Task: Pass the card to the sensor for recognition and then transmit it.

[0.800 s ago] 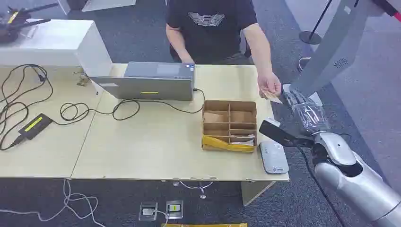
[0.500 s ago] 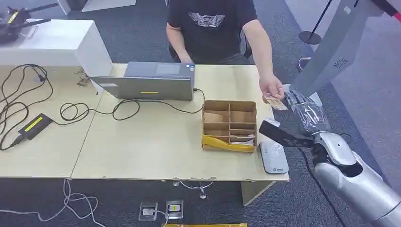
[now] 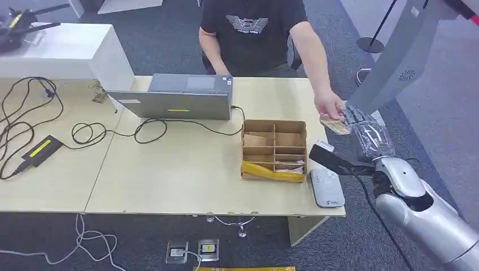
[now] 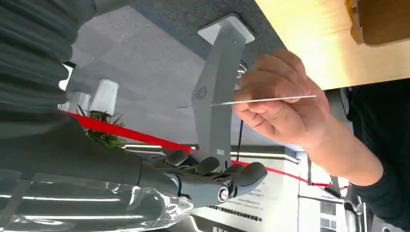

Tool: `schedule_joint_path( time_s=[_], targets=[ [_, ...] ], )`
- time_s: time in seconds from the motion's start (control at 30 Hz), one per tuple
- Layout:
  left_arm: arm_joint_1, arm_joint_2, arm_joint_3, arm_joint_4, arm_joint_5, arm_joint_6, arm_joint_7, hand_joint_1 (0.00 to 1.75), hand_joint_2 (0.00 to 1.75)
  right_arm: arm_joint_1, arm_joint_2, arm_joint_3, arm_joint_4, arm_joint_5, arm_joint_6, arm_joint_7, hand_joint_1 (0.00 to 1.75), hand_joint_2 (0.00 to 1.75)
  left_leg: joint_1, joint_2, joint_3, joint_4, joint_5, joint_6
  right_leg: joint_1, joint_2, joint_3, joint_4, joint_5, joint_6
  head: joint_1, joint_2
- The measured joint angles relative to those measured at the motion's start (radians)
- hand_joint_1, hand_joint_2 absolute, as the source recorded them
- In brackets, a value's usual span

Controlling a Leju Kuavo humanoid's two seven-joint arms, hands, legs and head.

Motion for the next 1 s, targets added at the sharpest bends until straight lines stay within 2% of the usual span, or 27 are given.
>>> schedule_joint_path(
  time_s=[0.03,0.23,0.33,0.4,0.63,1.0],
  targets=[
    [0.000,0.000,0.000,0.000,0.000,0.000,0.000,0.00,0.00,0.000,0.000,0.000,0.000,0.000,0.000,0.002,1.62,1.75,0.000,0.000,0.000,0.000,0.000,0.000,0.000,0.000,0.000,0.000,0.000,0.000,0.000,0.000],
    [0.000,0.000,0.000,0.000,0.000,0.001,0.002,0.00,0.00,0.001,0.001,0.000,0.001,0.000,-0.003,0.006,1.62,1.75,0.000,0.000,0.000,0.000,0.000,0.000,0.000,0.000,0.000,0.000,0.000,0.000,0.000,0.000],
    [0.000,0.000,0.000,0.000,0.000,0.001,0.002,0.00,0.00,0.000,0.005,0.000,0.002,0.000,-0.003,0.006,1.48,1.75,0.000,0.000,0.000,0.000,0.000,0.000,0.000,0.000,0.000,0.000,0.000,0.000,0.000,0.000],
    [0.000,0.000,0.000,0.000,0.001,0.002,0.002,0.00,0.00,0.000,0.008,0.000,0.002,0.000,-0.003,0.006,1.45,1.75,0.000,0.000,0.000,0.000,0.000,0.000,0.000,0.000,0.000,0.000,0.000,0.000,0.000,0.000],
    [0.000,-0.001,0.000,0.000,0.001,0.002,0.002,0.00,0.00,0.000,0.015,-0.003,0.008,0.000,-0.027,-0.001,1.75,1.75,0.000,0.000,0.000,0.000,0.000,0.000,0.000,0.000,0.000,0.000,0.000,0.000,0.000,0.000],
    [0.000,-0.001,0.000,0.000,0.003,0.000,0.013,0.00,0.00,0.001,0.019,-0.016,0.018,-0.003,-0.033,-0.008,1.75,1.75,0.000,0.000,0.000,0.000,0.000,0.000,0.000,0.000,0.000,0.000,0.000,0.000,0.000,0.000]
  ],
)
